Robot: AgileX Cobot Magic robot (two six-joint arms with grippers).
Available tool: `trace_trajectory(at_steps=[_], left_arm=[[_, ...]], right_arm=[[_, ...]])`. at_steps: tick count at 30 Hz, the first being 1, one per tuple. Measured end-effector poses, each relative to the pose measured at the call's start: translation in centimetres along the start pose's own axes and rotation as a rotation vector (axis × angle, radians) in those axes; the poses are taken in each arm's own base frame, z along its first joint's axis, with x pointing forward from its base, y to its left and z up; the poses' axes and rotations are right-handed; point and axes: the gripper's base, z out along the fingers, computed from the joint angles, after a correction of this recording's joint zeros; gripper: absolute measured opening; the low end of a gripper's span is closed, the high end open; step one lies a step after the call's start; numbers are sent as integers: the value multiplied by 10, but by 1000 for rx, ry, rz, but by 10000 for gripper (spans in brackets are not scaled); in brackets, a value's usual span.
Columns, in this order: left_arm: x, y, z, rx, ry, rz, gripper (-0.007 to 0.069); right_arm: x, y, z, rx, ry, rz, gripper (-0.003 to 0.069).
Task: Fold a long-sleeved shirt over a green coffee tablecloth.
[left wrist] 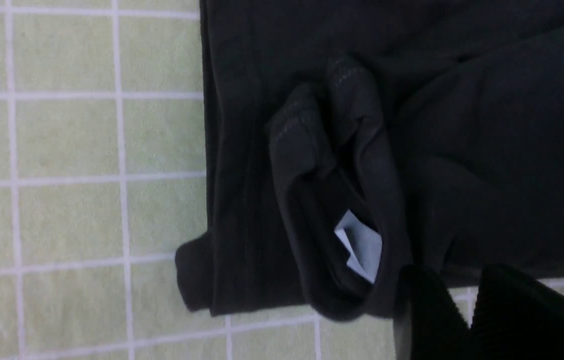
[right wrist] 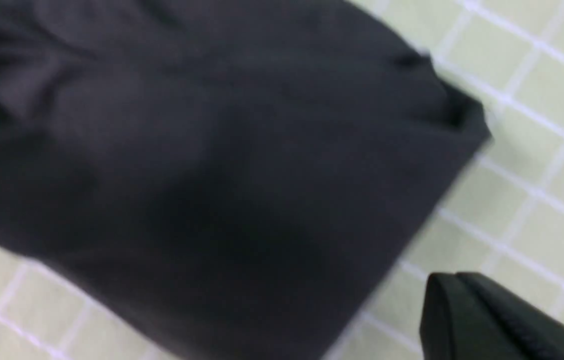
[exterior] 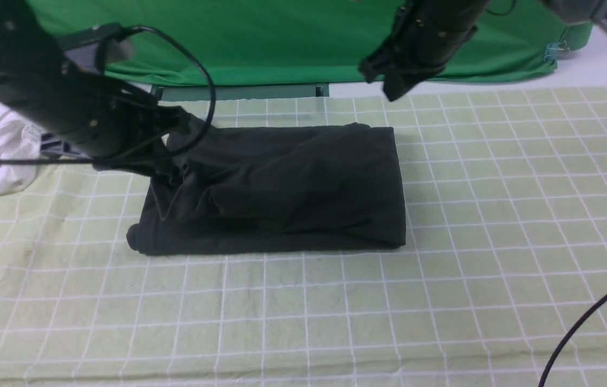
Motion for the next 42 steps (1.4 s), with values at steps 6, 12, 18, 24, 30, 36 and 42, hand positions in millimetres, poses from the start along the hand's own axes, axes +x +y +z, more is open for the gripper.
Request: trace_trajectory(at_steps=[6, 12, 18, 24, 30, 36, 42], left_arm=[[-9, 4, 32, -9, 73, 9, 399], [-4, 10, 58, -21, 155, -7, 409], [-2, 12, 66, -23, 180, 3, 99], [-2, 15, 54, -70, 189, 91, 14], [-2, 21, 43, -145, 198, 164, 14], [-3, 25, 42, -186, 194, 209, 14], [-4, 26, 42, -197, 195, 221, 39]], right_arm=[[18, -3, -13, 6, 44, -18, 3], [19, -2, -18, 4, 36, -30, 2], [19, -2, -18, 4, 37, -30, 2], [19, -2, -18, 4, 37, -30, 2], [19, -2, -18, 4, 37, -30, 2], [19, -1, -18, 2, 37, -29, 2], [19, -1, -18, -1, 36, -29, 2]])
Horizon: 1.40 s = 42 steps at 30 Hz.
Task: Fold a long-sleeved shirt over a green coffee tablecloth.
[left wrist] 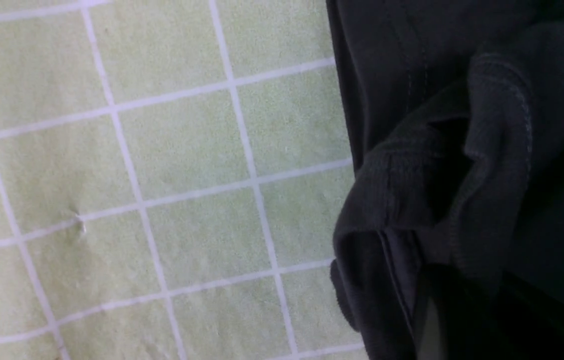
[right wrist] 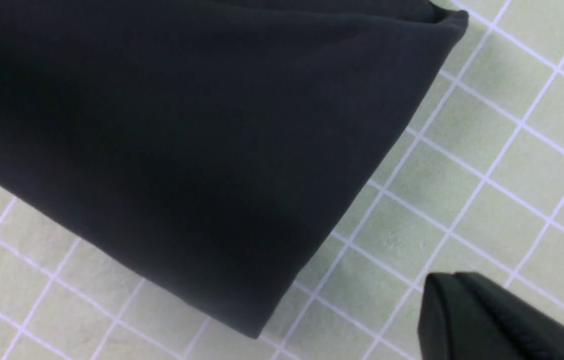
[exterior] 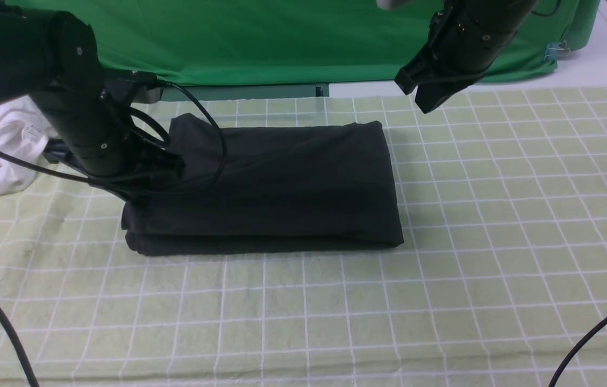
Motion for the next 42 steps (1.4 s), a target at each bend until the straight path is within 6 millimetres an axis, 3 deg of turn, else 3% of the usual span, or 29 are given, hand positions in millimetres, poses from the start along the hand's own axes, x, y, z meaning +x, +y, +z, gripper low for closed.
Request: trace_trajectory(at_steps=[5, 10, 16, 22, 26, 27, 30, 39, 42], left_arm=[[2, 0, -3, -5, 31, -3, 181], [-10, 2, -34, -18, -56, -5, 391], [-24, -1, -49, 38, -161, -53, 476], [-27, -4, -50, 76, -197, -85, 477], [-32, -9, -45, 139, -213, -72, 396], [-32, -10, -35, 131, -183, -68, 348], [-33, -3, -12, 65, -116, -91, 309], [-39, 0, 29, 39, -95, -81, 371], [-41, -1, 30, 54, -113, -76, 328]], right_arm=[[0, 0, 0, -1, 0, 0, 2], [0, 0, 0, -1, 0, 1, 2], [0, 0, 0, -1, 0, 1, 2], [0, 0, 0, -2, 0, 1, 2], [0, 0, 0, -2, 0, 1, 2], [0, 0, 0, -2, 0, 1, 2], [0, 0, 0, -2, 0, 1, 4], [0, 0, 0, -2, 0, 1, 8], [0, 0, 0, -2, 0, 1, 8]])
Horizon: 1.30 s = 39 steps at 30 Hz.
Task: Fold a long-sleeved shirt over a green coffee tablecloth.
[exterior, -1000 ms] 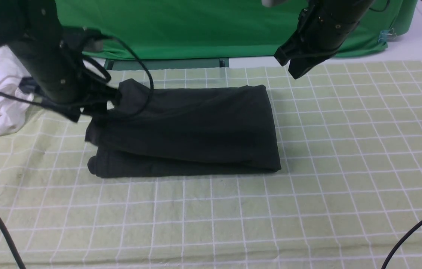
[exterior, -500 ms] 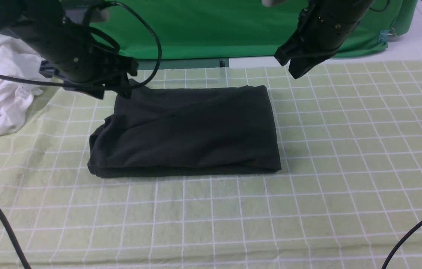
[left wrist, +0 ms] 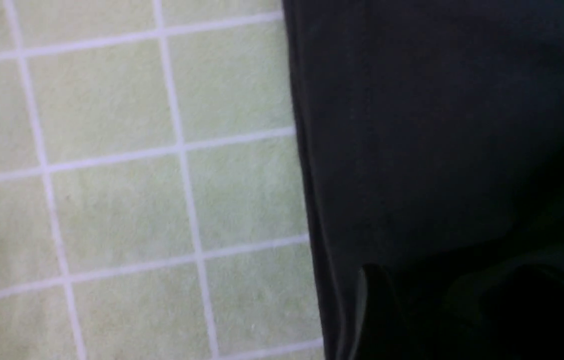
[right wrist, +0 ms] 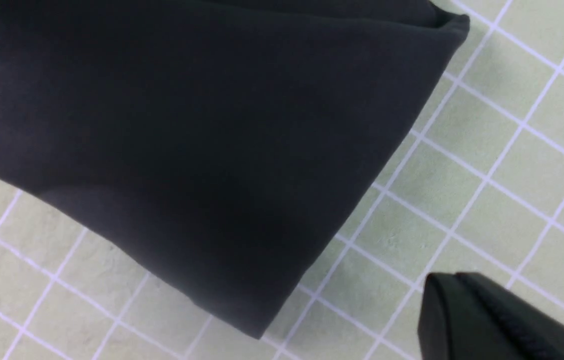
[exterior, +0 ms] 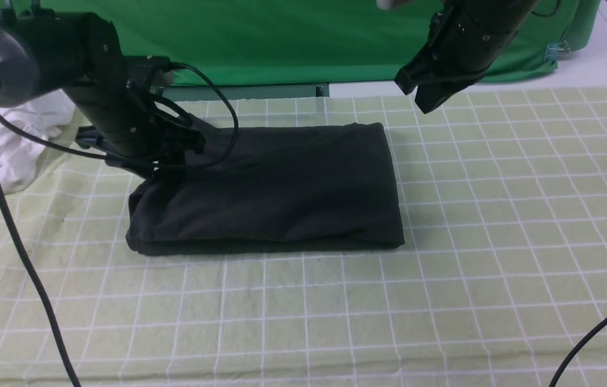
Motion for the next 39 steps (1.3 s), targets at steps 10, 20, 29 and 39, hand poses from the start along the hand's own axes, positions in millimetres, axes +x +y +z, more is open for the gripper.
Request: trace_trajectory(at_steps=[10, 20, 29, 39], left_arm=[[0, 4, 0, -45, -4, 23, 24], [-1, 11, -1, -116, -17, -14, 23], [-2, 15, -1, -163, -26, -39, 97], [-27, 18, -54, -232, -38, -9, 376]], right_arm=[[0, 0, 0, 0, 0, 0, 8], [0, 0, 0, 0, 0, 0, 8], [0, 0, 0, 0, 0, 0, 8], [0, 1, -2, 0, -4, 8, 18]])
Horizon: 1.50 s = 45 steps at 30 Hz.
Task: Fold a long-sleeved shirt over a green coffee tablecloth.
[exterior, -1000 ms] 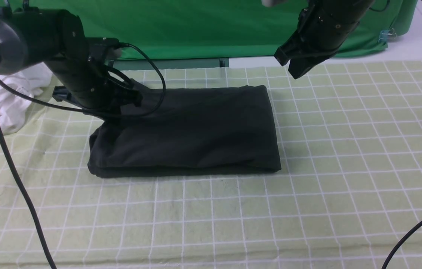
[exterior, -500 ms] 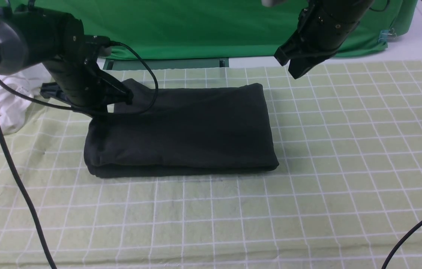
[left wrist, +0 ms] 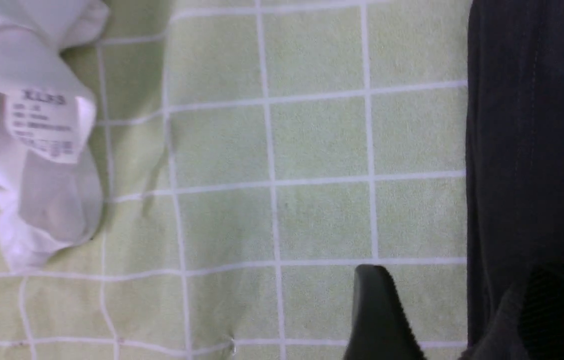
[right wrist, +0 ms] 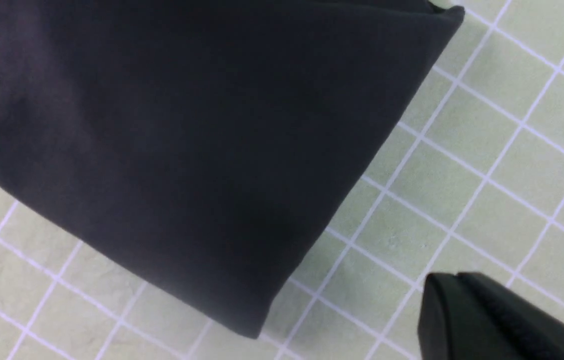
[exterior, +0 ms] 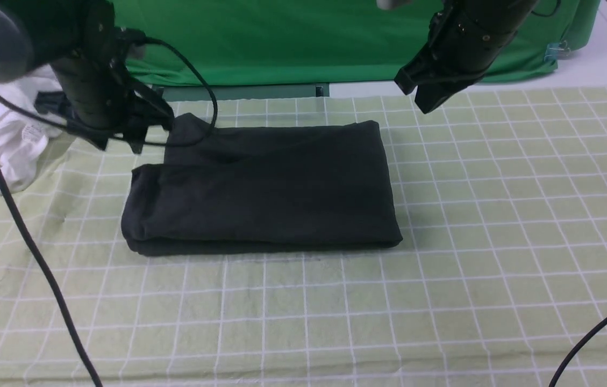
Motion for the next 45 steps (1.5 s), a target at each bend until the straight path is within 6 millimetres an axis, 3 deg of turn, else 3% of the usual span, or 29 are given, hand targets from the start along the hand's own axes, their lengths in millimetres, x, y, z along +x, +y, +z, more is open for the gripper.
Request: trace_trajectory(at_steps=[2, 5, 6, 9, 11, 17, 23, 28, 32, 34, 37, 41, 42, 45], left_arm=[[-1, -1, -17, 47, -20, 4, 333], [3, -8, -33, 154, -27, 7, 174], [6, -11, -35, 192, -24, 10, 111], [14, -18, -30, 258, -8, 12, 41], [18, -20, -24, 274, 6, 7, 28], [56, -33, 27, 319, 121, -38, 2], [81, -36, 63, 291, 167, -54, 3], [83, -36, 67, 287, 173, -62, 3], [83, -36, 64, 288, 166, -64, 5], [83, -35, 60, 287, 165, -60, 6], [82, -28, 24, 283, 116, -41, 7], [82, -15, -54, 294, -63, -36, 9], [82, -14, -59, 294, -73, -36, 9], [98, -5, -115, 308, -211, -42, 11]], right_arm=[[0, 1, -1, 0, -3, 0, 18], [-1, 4, -1, -2, -3, 7, 18], [0, 4, 0, -4, 1, 11, 18], [3, 7, 4, -14, 19, 12, 18], [4, 7, 5, -17, 23, 14, 18], [18, 26, 44, -73, 136, -34, 19], [23, 34, 97, -106, 229, -46, 19], [30, 32, 123, -98, 291, -44, 19], [32, 29, 129, -81, 306, -51, 19], [30, 29, 124, -77, 294, -52, 19], [23, 24, 78, -54, 201, -46, 19], [20, 16, -17, -4, 2, -28, 19], [20, 15, -22, -1, -9, -27, 19], [31, 13, -96, 51, -167, -18, 19]])
